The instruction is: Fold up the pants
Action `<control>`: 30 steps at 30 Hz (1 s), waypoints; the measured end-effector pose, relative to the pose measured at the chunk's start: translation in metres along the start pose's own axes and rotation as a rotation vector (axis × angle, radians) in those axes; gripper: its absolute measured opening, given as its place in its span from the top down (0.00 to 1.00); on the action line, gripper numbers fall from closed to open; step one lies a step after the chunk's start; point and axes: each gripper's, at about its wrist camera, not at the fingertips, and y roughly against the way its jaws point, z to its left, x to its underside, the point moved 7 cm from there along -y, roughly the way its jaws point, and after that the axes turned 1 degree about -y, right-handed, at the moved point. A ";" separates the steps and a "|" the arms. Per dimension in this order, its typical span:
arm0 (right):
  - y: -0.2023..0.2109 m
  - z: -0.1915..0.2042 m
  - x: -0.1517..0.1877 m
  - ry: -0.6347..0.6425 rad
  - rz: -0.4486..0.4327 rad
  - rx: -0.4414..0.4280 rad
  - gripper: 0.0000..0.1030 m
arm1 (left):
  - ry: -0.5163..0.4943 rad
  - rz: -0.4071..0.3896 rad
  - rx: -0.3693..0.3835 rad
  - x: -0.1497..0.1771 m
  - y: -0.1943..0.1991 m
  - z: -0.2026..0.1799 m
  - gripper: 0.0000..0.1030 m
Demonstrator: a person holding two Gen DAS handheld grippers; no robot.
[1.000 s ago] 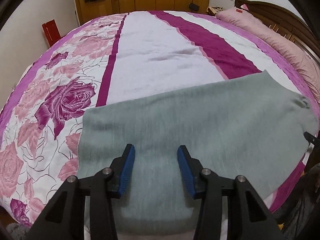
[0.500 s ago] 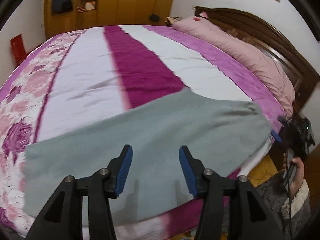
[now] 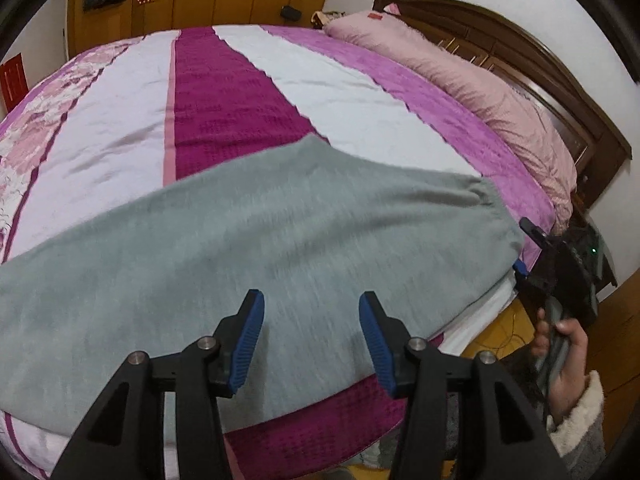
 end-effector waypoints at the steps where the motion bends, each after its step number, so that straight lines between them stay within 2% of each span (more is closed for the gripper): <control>1: -0.002 0.002 0.002 0.020 0.008 0.005 0.33 | 0.004 0.014 0.003 0.003 -0.005 -0.001 0.50; 4: -0.015 0.008 -0.005 0.063 0.001 0.025 0.33 | 0.003 0.041 0.002 0.010 -0.014 -0.001 0.50; 7: -0.025 0.005 -0.024 0.017 -0.049 -0.015 0.33 | -0.018 0.036 -0.013 0.011 -0.016 -0.005 0.50; 11: -0.028 0.000 -0.033 -0.015 -0.090 -0.011 0.34 | -0.009 0.022 0.003 0.005 -0.013 -0.007 0.50; 13: -0.025 0.001 -0.031 -0.001 -0.109 0.011 0.36 | -0.004 0.000 0.029 0.000 -0.011 -0.009 0.62; 14: -0.025 0.001 -0.030 0.011 -0.114 0.031 0.37 | 0.004 -0.003 0.046 -0.001 -0.011 -0.011 0.78; 15: -0.026 0.001 -0.030 0.020 -0.110 0.054 0.42 | 0.010 0.004 0.054 -0.002 -0.012 -0.012 0.83; 17: -0.026 -0.003 -0.029 0.028 -0.103 0.095 0.50 | 0.024 0.010 0.064 -0.002 -0.013 -0.018 0.83; 20: -0.024 -0.010 -0.032 -0.018 -0.107 0.089 0.61 | -0.004 0.005 0.054 0.006 -0.014 -0.034 0.84; 22: -0.023 -0.019 -0.032 -0.065 -0.089 0.094 0.80 | -0.019 -0.004 0.022 0.012 -0.015 -0.044 0.84; 25: -0.020 -0.029 -0.032 -0.144 -0.073 0.050 0.82 | -0.022 0.006 -0.018 0.024 -0.025 -0.051 0.85; 28: -0.020 -0.026 -0.032 -0.108 -0.060 0.073 0.82 | -0.028 0.037 -0.052 0.037 -0.041 -0.052 0.86; 30: -0.019 -0.023 -0.032 -0.079 -0.057 0.099 0.82 | -0.023 0.031 -0.073 0.039 -0.048 -0.051 0.86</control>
